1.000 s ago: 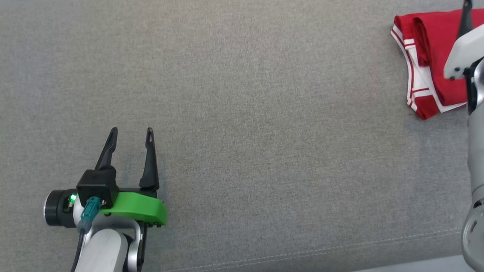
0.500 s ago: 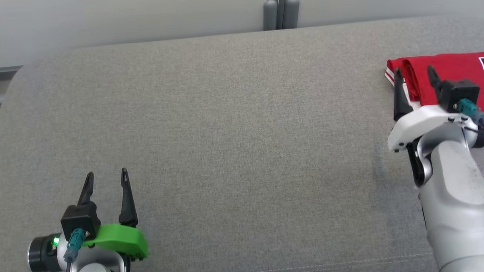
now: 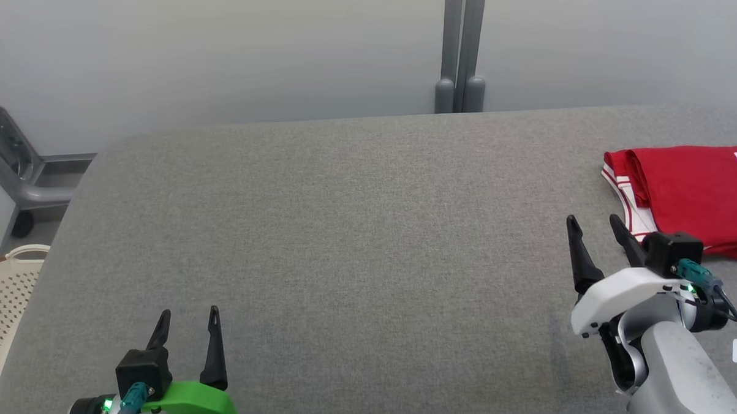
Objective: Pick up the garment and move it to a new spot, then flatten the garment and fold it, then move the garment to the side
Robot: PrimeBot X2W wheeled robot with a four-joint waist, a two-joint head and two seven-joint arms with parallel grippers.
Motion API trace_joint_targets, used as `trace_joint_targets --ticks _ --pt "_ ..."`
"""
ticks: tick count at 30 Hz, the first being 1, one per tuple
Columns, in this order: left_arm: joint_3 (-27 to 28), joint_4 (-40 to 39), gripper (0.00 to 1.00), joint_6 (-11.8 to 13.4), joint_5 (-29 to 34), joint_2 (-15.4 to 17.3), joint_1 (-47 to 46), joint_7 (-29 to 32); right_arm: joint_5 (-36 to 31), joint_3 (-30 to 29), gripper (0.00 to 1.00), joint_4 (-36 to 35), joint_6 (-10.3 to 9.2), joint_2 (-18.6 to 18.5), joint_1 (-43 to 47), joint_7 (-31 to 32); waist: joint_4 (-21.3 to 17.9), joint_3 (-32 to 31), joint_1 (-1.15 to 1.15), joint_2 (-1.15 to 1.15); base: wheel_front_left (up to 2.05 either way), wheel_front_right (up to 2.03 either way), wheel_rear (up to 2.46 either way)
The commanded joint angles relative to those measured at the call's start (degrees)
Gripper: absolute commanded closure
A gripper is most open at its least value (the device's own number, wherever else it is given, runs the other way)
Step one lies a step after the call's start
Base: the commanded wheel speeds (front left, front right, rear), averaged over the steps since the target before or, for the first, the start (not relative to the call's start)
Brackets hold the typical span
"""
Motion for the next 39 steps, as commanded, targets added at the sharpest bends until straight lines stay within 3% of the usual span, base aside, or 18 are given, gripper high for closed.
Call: trace_joint_targets --ticks 1,9,18,39 --pt "0.2 0.2 0.00 -0.4 -0.5 0.4 0.8 0.0 0.2 -0.1 0.00 -1.2 -0.09 -0.3 1.5 0.2 1.6 -1.7 0.00 0.00 0.00 0.00 0.00" --pt "0.6 1.3 0.00 -0.3 -1.1 0.1 2.0 -0.7 0.2 -0.1 0.00 -6.4 -0.09 -0.2 8.4 3.3 2.1 -2.8 0.00 0.00 0.00 0.00 0.00" --pt "0.3 0.9 0.00 -0.2 0.0 0.5 3.3 -1.1 -1.0 -0.9 0.00 -8.5 -0.09 -0.2 13.5 2.4 1.7 -3.7 0.00 0.00 0.00 0.00 0.00" --pt "0.0 -1.5 0.00 0.5 -0.4 1.1 3.9 -0.8 -0.8 -1.1 0.00 -9.6 -0.09 -0.2 12.9 2.5 0.6 -2.8 0.00 0.00 0.00 0.00 0.00"
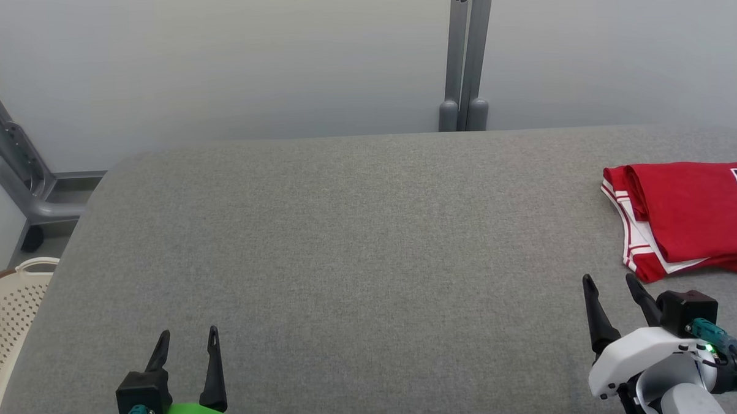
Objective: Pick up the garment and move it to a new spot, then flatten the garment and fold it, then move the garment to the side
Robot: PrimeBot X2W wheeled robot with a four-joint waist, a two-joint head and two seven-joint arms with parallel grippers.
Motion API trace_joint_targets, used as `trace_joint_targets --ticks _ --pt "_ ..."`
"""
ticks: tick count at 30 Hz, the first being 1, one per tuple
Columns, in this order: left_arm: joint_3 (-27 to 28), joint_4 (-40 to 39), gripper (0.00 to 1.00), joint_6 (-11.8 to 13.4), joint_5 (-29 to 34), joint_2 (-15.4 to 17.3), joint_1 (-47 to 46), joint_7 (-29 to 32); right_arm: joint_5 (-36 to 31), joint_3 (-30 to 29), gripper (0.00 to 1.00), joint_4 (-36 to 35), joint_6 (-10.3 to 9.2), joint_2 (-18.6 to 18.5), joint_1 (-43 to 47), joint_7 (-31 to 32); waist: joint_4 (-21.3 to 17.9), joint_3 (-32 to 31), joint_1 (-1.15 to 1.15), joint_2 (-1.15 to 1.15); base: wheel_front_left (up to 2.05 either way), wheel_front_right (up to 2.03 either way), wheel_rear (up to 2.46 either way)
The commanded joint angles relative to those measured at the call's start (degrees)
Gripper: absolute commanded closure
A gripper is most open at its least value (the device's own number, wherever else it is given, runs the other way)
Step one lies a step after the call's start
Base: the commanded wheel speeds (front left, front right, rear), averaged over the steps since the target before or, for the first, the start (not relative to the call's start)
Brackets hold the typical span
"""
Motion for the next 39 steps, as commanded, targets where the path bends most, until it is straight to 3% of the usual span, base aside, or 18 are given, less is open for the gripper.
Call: trace_joint_targets --ticks 1,13,14,18,39 --pt "0.2 0.1 0.00 -0.3 -0.2 0.5 0.4 -0.1 0.0 -0.1 0.00 -0.2 -0.09 -0.2 -0.4 -0.4 0.0 0.1 0.00 0.00 0.00 0.00 0.00" --pt "0.1 0.2 0.00 0.2 -0.7 0.4 0.3 0.2 2.1 0.5 0.00 1.0 -0.09 -0.2 -1.2 -1.1 -0.1 0.5 0.00 0.00 0.00 0.00 0.00" --pt "0.0 0.2 1.00 0.1 -0.9 0.1 0.0 0.3 1.9 0.4 1.00 1.0 0.00 0.0 -0.6 -0.8 -0.1 0.5 0.00 0.00 0.00 0.00 0.00" --pt "-0.4 2.1 1.00 0.0 -1.7 -1.0 1.1 0.7 2.6 0.2 1.00 3.1 0.00 0.6 1.2 -0.2 -0.1 0.5 0.00 0.00 0.00 0.00 0.00" --pt "5.8 1.5 1.00 -4.5 -19.0 -4.0 -1.7 6.5 23.7 -0.9 1.00 -1.1 -0.01 0.4 1.9 3.0 -0.6 1.5 0.00 0.00 0.00 0.00 0.00"
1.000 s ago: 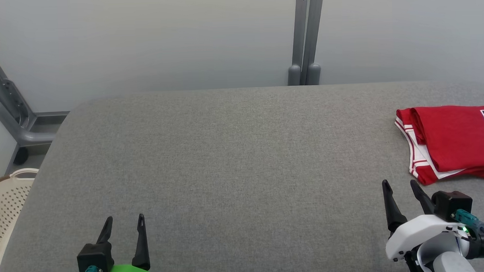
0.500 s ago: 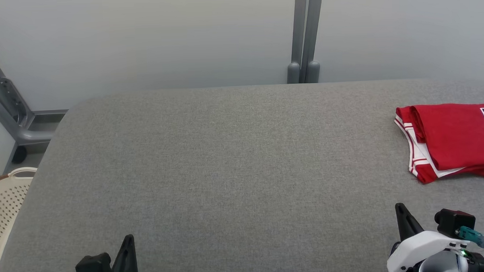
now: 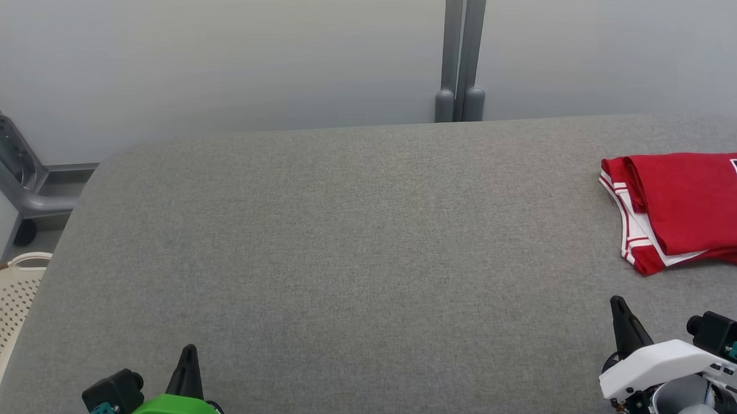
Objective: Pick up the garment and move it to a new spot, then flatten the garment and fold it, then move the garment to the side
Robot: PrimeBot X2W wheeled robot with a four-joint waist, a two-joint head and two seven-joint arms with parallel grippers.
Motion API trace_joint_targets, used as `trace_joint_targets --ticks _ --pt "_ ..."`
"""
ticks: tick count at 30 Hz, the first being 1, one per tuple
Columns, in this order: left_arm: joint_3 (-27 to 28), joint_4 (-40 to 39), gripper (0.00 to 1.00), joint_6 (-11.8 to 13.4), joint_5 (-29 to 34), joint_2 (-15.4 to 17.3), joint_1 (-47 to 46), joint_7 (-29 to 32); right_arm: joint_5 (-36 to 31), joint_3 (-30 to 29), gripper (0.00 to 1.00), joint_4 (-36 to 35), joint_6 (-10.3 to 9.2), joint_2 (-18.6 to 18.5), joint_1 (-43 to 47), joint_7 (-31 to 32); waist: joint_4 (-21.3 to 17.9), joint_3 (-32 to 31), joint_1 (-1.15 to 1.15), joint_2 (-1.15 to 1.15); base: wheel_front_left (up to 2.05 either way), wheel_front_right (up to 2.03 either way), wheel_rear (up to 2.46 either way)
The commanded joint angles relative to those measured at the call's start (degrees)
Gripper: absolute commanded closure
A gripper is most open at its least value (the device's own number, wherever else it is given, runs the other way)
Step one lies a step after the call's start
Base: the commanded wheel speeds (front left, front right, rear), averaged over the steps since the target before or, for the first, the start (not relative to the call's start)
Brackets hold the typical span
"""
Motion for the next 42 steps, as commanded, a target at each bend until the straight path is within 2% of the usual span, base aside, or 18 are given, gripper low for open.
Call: trace_joint_targets --ticks 1,24,42 --pt "0.9 -0.9 1.00 -0.5 -1.8 0.0 -2.2 0.4 2.0 -0.2 1.00 -1.4 -0.01 -0.4 -0.4 0.3 0.0 0.1 0.00 0.00 0.00 0.00 0.00" --pt "6.4 -1.6 1.00 -4.6 -17.3 -2.7 -4.6 5.5 20.8 -1.2 1.00 -5.1 -0.02 -0.6 0.1 3.2 -0.6 1.2 0.00 0.00 0.00 0.00 0.00" --pt "9.7 -1.9 1.00 -7.0 -26.6 -4.3 -6.2 8.6 32.1 -1.9 1.00 -7.3 -0.02 -0.7 0.5 5.0 -0.9 2.1 0.00 0.00 0.00 0.00 0.00"
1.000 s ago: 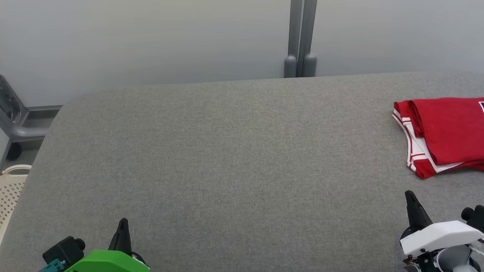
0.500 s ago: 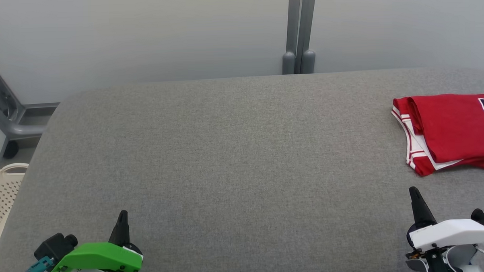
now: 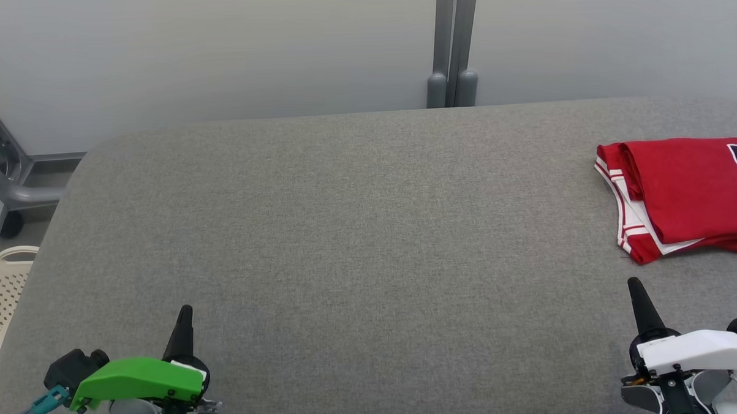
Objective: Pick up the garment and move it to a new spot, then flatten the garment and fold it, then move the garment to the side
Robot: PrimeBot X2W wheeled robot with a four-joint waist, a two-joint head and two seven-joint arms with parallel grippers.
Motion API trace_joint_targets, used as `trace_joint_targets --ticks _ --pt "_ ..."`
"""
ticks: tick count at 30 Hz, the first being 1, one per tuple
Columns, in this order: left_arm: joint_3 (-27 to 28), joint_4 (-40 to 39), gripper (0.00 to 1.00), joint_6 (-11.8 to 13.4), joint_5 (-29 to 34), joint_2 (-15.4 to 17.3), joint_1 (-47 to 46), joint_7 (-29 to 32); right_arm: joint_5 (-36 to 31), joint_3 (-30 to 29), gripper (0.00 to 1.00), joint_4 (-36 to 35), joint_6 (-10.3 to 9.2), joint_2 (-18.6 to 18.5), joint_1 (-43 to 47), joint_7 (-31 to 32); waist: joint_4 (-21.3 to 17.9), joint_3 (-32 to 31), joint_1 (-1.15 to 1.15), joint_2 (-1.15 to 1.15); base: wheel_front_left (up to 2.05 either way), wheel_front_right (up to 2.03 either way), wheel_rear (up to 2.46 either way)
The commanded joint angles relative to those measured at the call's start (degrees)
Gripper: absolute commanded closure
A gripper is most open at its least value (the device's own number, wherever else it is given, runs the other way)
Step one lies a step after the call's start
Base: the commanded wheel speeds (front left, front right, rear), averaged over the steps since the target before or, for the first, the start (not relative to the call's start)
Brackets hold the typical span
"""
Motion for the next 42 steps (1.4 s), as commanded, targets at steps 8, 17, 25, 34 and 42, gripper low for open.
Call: trace_joint_targets --ticks 8,17,25,34,42 --pt "2.0 -0.8 1.00 -1.4 -4.7 -0.6 -2.4 1.6 5.8 -0.5 1.00 -1.8 0.02 -0.4 -0.1 1.0 -0.2 0.4 0.00 0.00 0.00 0.00 0.00" --pt "3.4 -0.9 1.00 -2.5 -8.9 -1.4 -3.1 3.0 10.8 -0.7 1.00 -2.8 0.02 -0.5 0.1 1.8 -0.4 0.9 0.00 0.00 0.00 0.00 0.00" --pt "4.6 -1.0 1.00 -3.5 -12.2 -2.0 -3.6 4.0 14.8 -1.0 1.00 -3.5 0.02 -0.5 0.2 2.4 -0.6 1.3 0.00 0.00 0.00 0.00 0.00" --pt "5.9 -1.2 1.00 -4.4 -16.2 -2.6 -4.2 5.4 19.6 -1.2 1.00 -4.4 0.02 -0.5 0.4 3.2 -0.8 1.8 0.00 0.00 0.00 0.00 0.00" --pt "6.9 -1.3 1.00 -5.1 -18.6 -3.1 -4.5 6.2 22.7 -1.4 1.00 -5.0 0.02 -0.6 0.6 3.6 -1.0 2.1 0.00 0.00 0.00 0.00 0.00"
